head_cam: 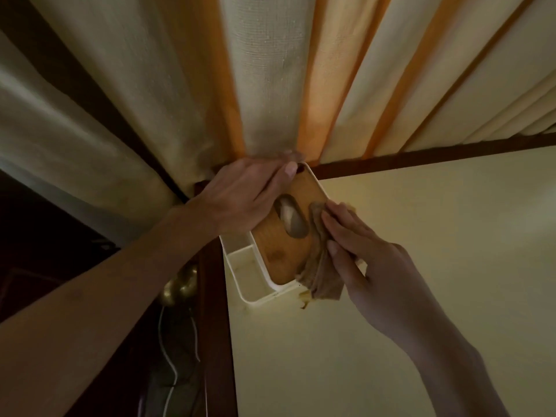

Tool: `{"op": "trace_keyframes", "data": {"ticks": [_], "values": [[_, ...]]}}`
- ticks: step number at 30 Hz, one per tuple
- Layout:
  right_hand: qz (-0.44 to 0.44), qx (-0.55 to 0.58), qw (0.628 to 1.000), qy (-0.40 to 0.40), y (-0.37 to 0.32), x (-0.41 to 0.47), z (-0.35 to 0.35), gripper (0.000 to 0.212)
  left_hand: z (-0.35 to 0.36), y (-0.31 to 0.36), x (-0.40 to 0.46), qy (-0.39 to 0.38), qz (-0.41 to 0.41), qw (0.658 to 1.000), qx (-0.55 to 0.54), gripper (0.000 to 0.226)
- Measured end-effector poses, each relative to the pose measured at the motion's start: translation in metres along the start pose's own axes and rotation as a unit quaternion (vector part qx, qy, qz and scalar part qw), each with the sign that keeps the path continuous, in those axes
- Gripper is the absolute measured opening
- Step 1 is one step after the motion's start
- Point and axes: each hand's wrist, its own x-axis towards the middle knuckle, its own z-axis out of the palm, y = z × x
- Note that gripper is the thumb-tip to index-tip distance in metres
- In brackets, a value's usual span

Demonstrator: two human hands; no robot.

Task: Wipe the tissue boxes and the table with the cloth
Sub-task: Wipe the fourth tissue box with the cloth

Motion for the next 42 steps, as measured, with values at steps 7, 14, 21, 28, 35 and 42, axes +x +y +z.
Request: {"op": "trace_keyframes", "data": {"ticks": [7,14,21,28,35,42], "values": [[0.003,0.006,1.000,-0.022,0.003,0.001,-0.010,0.044,-0.005,0.006,0.006,0.071,0.049,0.989,0.116,0.044],[-0.015,-0.033,0.994,0.104,-0.009,-0.018,0.022,0.040,0.022,0.040,-0.010,0.152,-0.121,0.981,-0.007,0.041],[-0.026,-0.115,0.989,0.087,-0.019,-0.040,0.034,0.049,0.031,0.039,-0.004,0.144,-0.091,0.984,-0.048,0.049],[-0.012,-0.186,0.978,0.091,-0.039,-0.050,0.041,0.060,0.036,0.035,-0.006,0.125,-0.078,0.989,-0.018,0.062],[0.022,-0.162,0.985,0.058,-0.038,-0.029,0.040,0.060,0.037,0.034,-0.002,0.136,-0.091,0.986,-0.023,0.058],[0.042,-0.130,0.990,-0.024,-0.018,0.040,0.022,0.062,0.031,0.034,-0.006,0.129,-0.066,0.989,0.017,0.051]]}}
